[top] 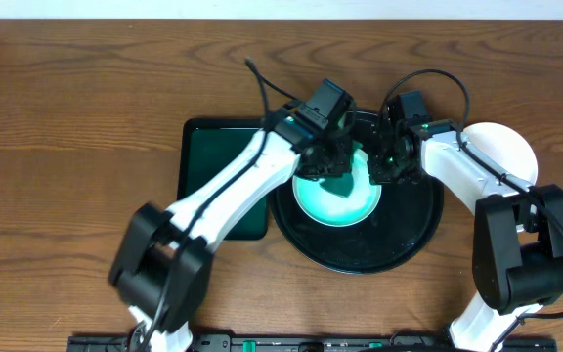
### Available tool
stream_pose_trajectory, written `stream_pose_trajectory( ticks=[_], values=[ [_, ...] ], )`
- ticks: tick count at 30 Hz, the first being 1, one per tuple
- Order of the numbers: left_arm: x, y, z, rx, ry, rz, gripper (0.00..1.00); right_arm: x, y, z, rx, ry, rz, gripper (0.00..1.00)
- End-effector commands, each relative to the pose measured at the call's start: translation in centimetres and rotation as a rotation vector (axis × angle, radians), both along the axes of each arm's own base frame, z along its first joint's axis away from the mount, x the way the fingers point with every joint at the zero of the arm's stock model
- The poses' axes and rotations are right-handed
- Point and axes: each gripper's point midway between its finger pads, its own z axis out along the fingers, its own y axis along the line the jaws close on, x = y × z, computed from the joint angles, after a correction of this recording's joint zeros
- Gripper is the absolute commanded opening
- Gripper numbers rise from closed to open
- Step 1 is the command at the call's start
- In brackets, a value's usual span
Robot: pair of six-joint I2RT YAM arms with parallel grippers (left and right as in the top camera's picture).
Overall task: Clean dirty plates on tray and stack at the side
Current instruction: 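Scrub the plate surface with the sponge while the right gripper holds the rim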
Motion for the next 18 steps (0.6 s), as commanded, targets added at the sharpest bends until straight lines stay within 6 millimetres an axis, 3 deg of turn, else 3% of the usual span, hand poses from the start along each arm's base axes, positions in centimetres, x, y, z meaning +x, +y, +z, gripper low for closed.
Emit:
stream_pose_trajectory(
  ticks=[1, 8, 18],
  values=[
    [1.8, 3.0, 0.0, 0.145, -0.097, 0.072, 0.07, -0.4, 1.2, 0.4, 0.033, -0.003, 0.024, 0.01],
    [1.6, 3.3, -3.6, 0.204, -0.035, 0.070, 0.07, -0.4, 1.3, 0.4, 0.033, -0.004, 0.025, 0.01],
    [-0.3, 3.5, -11.3, 0.287, 0.153, 0.044, 0.07, -0.3, 1.3, 0.4, 0.033, -0.005, 0.025, 0.01]
  ],
)
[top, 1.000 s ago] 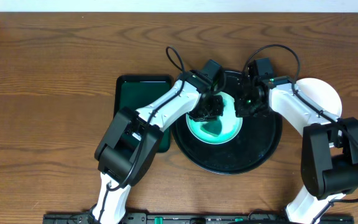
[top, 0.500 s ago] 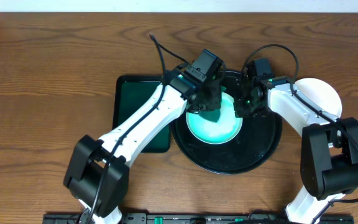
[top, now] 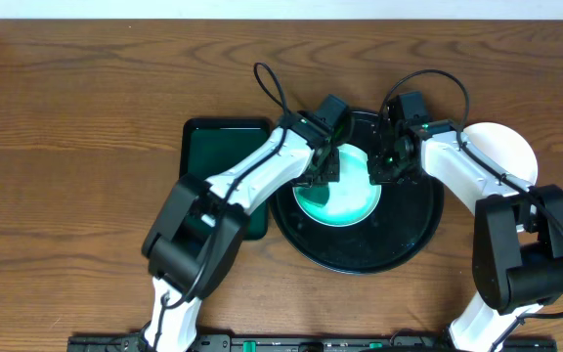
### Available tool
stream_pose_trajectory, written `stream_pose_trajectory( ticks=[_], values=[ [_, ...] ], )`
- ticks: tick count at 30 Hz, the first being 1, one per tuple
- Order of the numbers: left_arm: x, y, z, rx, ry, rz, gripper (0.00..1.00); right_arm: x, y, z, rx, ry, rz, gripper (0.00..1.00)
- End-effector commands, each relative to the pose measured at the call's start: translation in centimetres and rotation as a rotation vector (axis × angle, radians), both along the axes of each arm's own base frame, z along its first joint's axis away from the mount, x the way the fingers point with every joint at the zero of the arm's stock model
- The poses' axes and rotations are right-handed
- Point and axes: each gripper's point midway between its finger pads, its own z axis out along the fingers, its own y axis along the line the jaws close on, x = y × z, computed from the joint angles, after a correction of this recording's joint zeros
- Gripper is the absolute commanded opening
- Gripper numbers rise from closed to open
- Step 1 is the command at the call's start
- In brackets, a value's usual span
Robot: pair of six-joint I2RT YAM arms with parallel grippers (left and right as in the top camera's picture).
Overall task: Clean dirty plates on tray and stack at the side
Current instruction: 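Scrub the plate surface with the sponge while the right gripper holds the rim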
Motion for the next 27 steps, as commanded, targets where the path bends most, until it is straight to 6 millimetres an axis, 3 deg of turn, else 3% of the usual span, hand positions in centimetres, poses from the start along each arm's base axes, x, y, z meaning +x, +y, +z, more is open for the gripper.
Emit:
stream_pose_trajectory(
  ticks=[1, 7, 18, 22, 27],
  values=[
    [-1.3, 0.1, -2.3, 0.007, 0.087, -0.007, 0.07, -0.3, 1.3, 0.4, 0.033, -0.005, 0.025, 0.01],
    [-2.7, -0.9, -3.8, -0.044, 0.180, -0.019, 0.07, -0.3, 1.3, 0.4, 0.032, -0.005, 0.025, 0.01],
    [-5.1, -5.0, -1.5, -0.310, 0.308, -0.130, 0.07, -0.3, 1.3, 0.4, 0.032, -0.005, 0.025, 0.01],
    [-4.4, -5.3, 0.7, -0.347, 0.269, -0.135, 0.07, -0.4, 1.3, 0.4, 0.032, -0.004, 0.025, 0.01],
    [-3.1, -5.1, 6.1, -0.408, 0.141, -0.156, 0.07, -0.3, 1.2, 0.4, 0.033, -0.005, 0.024, 0.01]
  ],
)
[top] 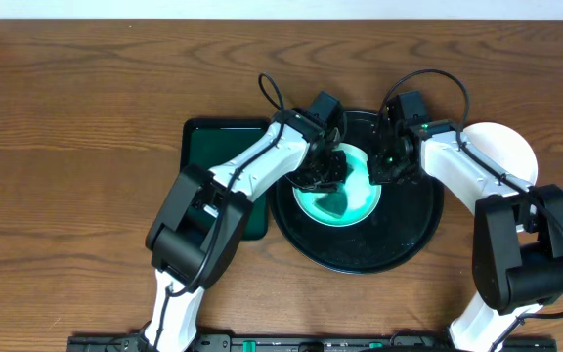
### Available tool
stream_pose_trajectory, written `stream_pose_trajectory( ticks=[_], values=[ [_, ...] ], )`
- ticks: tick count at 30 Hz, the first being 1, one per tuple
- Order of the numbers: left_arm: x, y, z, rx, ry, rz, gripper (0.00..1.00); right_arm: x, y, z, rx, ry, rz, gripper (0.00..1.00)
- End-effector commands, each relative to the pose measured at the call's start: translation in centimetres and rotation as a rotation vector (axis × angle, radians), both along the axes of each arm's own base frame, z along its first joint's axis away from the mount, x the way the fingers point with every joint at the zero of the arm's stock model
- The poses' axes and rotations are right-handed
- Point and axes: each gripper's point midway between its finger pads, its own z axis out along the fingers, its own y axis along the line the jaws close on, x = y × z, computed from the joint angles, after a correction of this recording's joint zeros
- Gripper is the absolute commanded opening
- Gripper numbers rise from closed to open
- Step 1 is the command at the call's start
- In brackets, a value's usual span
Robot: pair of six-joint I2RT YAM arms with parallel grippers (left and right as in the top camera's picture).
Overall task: Clean dirty plates on tray and stack at the side
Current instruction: 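Scrub the plate surface with the sponge while the right gripper holds the rim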
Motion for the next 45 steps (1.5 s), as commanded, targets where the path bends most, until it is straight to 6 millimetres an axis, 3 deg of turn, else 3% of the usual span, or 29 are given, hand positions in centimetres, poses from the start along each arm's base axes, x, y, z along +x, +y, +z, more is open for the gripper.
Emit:
stream_pose_trajectory(
  ticks=[1, 2, 5, 9, 17, 36, 45],
  values=[
    [-0.4, -1.1, 5.9, -0.121, -0.083, -0.042, 0.07, -0.4, 1.2, 0.4, 0.034, -0.003, 0.024, 0.01],
    [-0.1, -0.8, 7.6, -0.130, -0.131, -0.035, 0.08, -0.3, 1.2, 0.4, 0.034, -0.003, 0.023, 0.01],
    [0.6, 0.0, 10.1, -0.119, -0.223, -0.016, 0.07, -0.4, 1.2, 0.4, 0.034, -0.003, 0.023, 0.01],
    [1.4, 1.4, 11.5, -0.055, -0.313, 0.019, 0.07, -0.4, 1.2, 0.4, 0.034, -0.002, 0.023, 0.01],
    [2.8, 4.5, 10.0, 0.129, -0.381, 0.075, 0.07, -0.4, 1.2, 0.4, 0.034, -0.002, 0.023, 0.01],
    [3.5, 5.4, 9.8, 0.183, -0.414, 0.099, 0.07, -0.4, 1.2, 0.4, 0.033, 0.000, 0.023, 0.01],
    [3.5, 5.4, 7.1, 0.208, -0.371, 0.113, 0.07, -0.4, 1.1, 0.4, 0.031, -0.001, 0.022, 0.01]
  ],
)
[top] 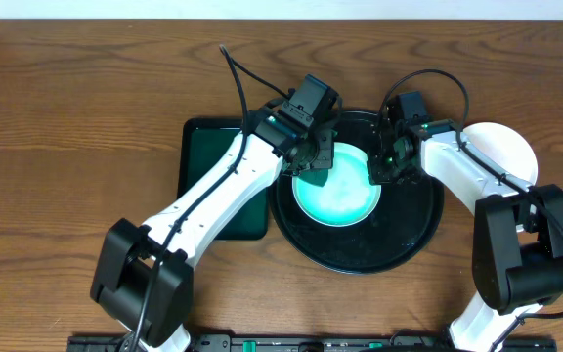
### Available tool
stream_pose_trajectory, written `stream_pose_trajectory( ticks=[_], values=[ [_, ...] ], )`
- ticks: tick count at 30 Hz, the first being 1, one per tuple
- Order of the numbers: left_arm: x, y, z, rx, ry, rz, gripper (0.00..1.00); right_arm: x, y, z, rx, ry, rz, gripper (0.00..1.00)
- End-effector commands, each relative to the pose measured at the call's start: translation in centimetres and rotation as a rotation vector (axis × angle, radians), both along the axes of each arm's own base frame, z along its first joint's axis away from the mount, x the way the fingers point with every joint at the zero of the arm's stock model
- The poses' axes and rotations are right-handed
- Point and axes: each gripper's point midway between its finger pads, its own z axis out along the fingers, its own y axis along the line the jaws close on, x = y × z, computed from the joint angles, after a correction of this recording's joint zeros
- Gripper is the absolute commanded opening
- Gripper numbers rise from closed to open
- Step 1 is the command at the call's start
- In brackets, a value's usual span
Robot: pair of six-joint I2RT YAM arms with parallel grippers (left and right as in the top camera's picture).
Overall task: Clean dirty plates on tray and stack at the side
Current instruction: 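Scrub the plate surface with the sponge while the right gripper holds the rim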
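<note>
A teal plate (340, 196) lies on the round black tray (404, 235) in the overhead view. My left gripper (311, 168) hangs over the plate's upper left rim, shut on a small green sponge (314, 180) that peeks out below its fingers. My right gripper (377, 168) sits at the plate's right rim and looks shut on it, though the wrist hides the fingertips. A white plate (504, 152) lies on the table to the right of the tray.
A dark green rectangular tray (208, 171) lies left of the round tray, partly under my left arm. Both arms' cables loop above the far side of the tray. Bare wooden table surrounds everything.
My left gripper has moved from over the plate's upper middle to its upper left rim, and the arm has swung out to the left. The right gripper has stayed at the plate's right rim.
My left gripper with the sponge was over the plate's upper part, then at its left side, then back over the upper middle, and is now at the upper left rim. The right gripper stayed on the right rim throughout, and the plate kept its place.
</note>
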Motion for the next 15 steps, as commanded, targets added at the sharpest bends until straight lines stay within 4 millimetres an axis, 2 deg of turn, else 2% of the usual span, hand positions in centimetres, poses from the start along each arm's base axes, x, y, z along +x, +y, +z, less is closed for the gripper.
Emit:
stream_pose_trajectory(
  ticks=[1, 5, 10, 15],
  values=[
    [0.3, 0.4, -2.6, 0.041, 0.039, 0.037, 0.07, -0.4, 1.1, 0.4, 0.030, -0.002, 0.022, 0.01],
    [0.4, 0.2, -5.0, 0.064, 0.076, 0.041, 0.07, -0.4, 1.1, 0.4, 0.030, -0.002, 0.022, 0.01],
    [0.0, 0.5, -9.0, 0.117, 0.160, 0.065, 0.07, -0.4, 1.1, 0.4, 0.030, -0.002, 0.022, 0.01],
    [-1.4, 0.1, -12.6, 0.120, 0.274, 0.073, 0.07, -0.4, 1.1, 0.4, 0.030, -0.002, 0.022, 0.01]
  ],
)
